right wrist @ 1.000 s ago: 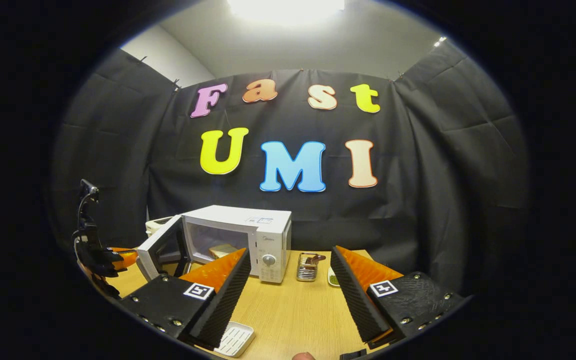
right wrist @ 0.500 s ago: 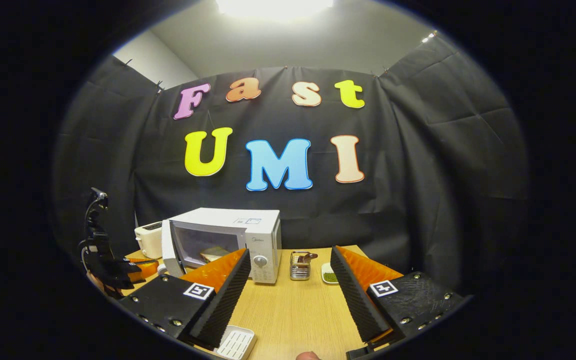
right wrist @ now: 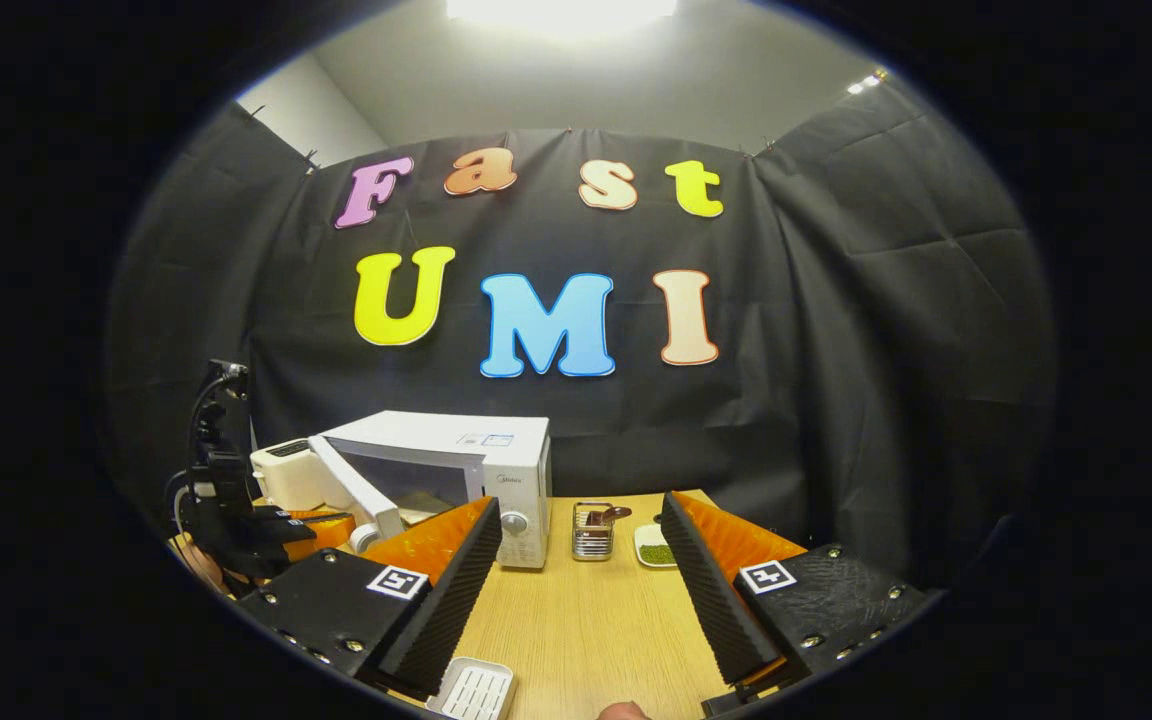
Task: Open the microwave oven with the left hand, put the food in, and close the microwave oven.
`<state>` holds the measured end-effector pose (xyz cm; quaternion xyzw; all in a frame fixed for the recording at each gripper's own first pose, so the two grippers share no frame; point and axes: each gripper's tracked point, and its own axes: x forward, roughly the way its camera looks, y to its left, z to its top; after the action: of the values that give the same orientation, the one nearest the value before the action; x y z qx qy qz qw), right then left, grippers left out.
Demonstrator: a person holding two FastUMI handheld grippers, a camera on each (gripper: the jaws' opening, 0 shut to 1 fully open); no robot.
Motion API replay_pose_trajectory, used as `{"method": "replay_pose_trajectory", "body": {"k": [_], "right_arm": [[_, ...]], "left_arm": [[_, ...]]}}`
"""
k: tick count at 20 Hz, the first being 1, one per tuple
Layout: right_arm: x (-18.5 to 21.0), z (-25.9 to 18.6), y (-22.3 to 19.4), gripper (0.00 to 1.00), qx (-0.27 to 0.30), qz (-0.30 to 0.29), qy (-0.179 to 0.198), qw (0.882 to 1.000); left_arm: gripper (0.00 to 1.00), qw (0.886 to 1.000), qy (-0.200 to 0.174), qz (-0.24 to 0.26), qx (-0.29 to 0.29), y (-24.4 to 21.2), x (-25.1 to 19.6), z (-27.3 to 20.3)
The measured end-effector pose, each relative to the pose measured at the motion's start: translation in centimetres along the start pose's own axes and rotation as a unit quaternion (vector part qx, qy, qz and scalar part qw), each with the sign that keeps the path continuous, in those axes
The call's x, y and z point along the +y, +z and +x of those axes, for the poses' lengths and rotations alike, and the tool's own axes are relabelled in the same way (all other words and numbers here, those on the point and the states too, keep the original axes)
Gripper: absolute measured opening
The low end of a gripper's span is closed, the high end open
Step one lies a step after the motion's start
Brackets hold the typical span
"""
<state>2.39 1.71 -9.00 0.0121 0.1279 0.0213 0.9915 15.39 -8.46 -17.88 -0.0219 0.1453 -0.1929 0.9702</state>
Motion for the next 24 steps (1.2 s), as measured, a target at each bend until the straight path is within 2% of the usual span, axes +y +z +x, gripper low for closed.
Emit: {"method": "replay_pose_trajectory", "body": {"k": [1,2,3,4,5,6,10,11,14,18,24], "right_arm": [[-0.2,-0.1,-0.1,0.97,0.002,0.000,-0.007,1.000],[-0.4,-0.3,-0.3,0.98,0.004,-0.001,-0.014,1.000],[-0.6,-0.4,-0.2,0.98,0.005,-0.001,-0.022,1.000],[-0.8,-0.5,-0.2,0.98,0.005,-0.002,-0.029,1.000],[-1.0,-0.6,-0.1,0.97,0.004,-0.002,-0.036,0.999],[-1.1,-0.7,-0.1,0.97,0.003,0.001,-0.041,0.999],[-1.4,-0.8,-0.3,0.97,0.004,0.009,-0.063,0.998],[-1.4,-0.8,-0.2,0.97,0.003,0.009,-0.068,0.998],[-1.4,-0.8,-0.5,0.97,0.003,0.006,-0.080,0.997],[-1.4,-0.6,-0.6,0.97,0.003,0.004,-0.096,0.995],[-1.6,-0.4,-1.0,0.97,0.010,0.000,-0.115,0.993]], "left_arm": [[0.04,1.000,-0.005,0.000,0.001,0.2,0.0,0.6],[0.07,1.000,-0.013,-0.002,0.001,0.2,-0.1,1.0],[0.04,1.000,-0.019,-0.003,0.001,0.3,-0.4,1.6],[0.07,1.000,-0.025,-0.002,0.001,0.5,-0.5,2.2],[0.04,1.000,-0.030,0.001,0.000,0.7,-0.7,2.7],[0.07,0.999,-0.035,0.003,-0.001,0.8,-0.9,3.2],[0.07,0.999,-0.049,0.004,-0.003,1.6,-1.4,5.2],[0.04,0.999,-0.053,0.001,-0.004,1.8,-1.4,5.7],[0.07,0.998,-0.061,0.002,-0.005,2.1,-1.5,7.3],[0.07,0.998,-0.068,0.012,-0.009,2.7,-1.4,9.2],[0.07,0.998,-0.059,0.019,-0.009,3.0,-0.8,12.0]]}}
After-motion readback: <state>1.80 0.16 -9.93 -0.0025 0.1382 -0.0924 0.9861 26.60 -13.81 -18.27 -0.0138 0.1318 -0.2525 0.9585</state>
